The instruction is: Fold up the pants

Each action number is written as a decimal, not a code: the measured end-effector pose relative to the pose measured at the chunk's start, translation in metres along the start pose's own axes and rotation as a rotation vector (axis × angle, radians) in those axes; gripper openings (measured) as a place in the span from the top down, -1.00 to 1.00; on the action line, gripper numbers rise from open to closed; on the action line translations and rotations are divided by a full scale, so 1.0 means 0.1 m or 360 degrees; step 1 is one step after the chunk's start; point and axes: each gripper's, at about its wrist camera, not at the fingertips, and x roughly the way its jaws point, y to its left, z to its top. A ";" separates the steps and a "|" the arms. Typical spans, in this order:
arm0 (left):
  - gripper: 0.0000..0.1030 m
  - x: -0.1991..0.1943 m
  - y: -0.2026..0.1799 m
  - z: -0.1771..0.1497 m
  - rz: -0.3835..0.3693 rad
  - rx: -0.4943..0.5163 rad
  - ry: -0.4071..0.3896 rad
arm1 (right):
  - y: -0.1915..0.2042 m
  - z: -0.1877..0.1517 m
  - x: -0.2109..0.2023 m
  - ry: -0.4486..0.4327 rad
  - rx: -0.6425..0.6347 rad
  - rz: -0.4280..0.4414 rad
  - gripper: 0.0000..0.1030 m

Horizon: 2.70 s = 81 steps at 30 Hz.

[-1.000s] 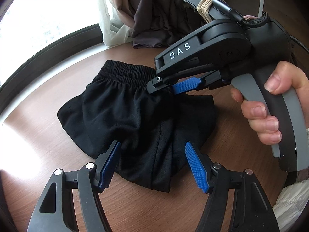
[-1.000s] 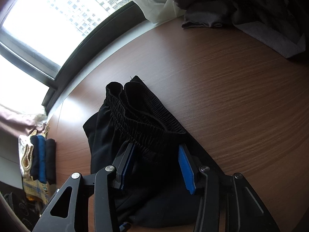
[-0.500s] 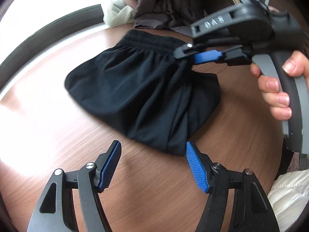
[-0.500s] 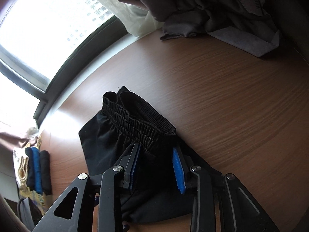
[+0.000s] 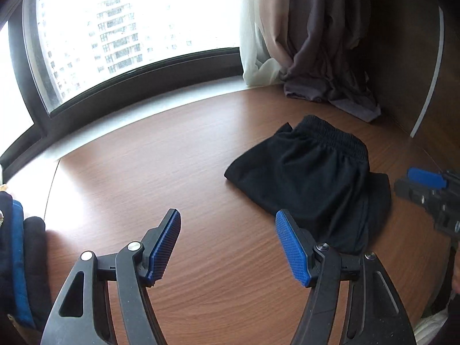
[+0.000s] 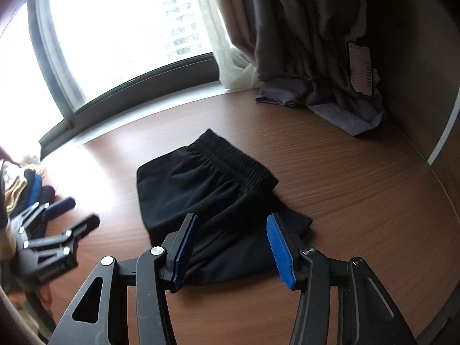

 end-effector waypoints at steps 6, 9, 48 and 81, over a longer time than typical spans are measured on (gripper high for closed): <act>-0.30 0.07 0.15 0.05 -0.0079 0.0059 0.0002 | 0.46 -0.26 -0.05 0.0005 -0.0195 -0.0078 0.01; -0.19 0.15 0.17 0.06 -0.0181 0.0077 0.0039 | 0.58 -0.38 -0.02 0.0032 -0.0191 -0.0074 0.01; 0.87 0.99 0.23 0.40 -0.0548 -0.0067 0.0208 | 0.85 -0.65 0.44 0.0208 0.0071 -0.0434 0.77; -0.05 0.18 0.11 0.32 -0.0119 0.0126 -0.0036 | 0.50 -0.63 -0.12 -0.0011 0.0349 -0.0390 -0.13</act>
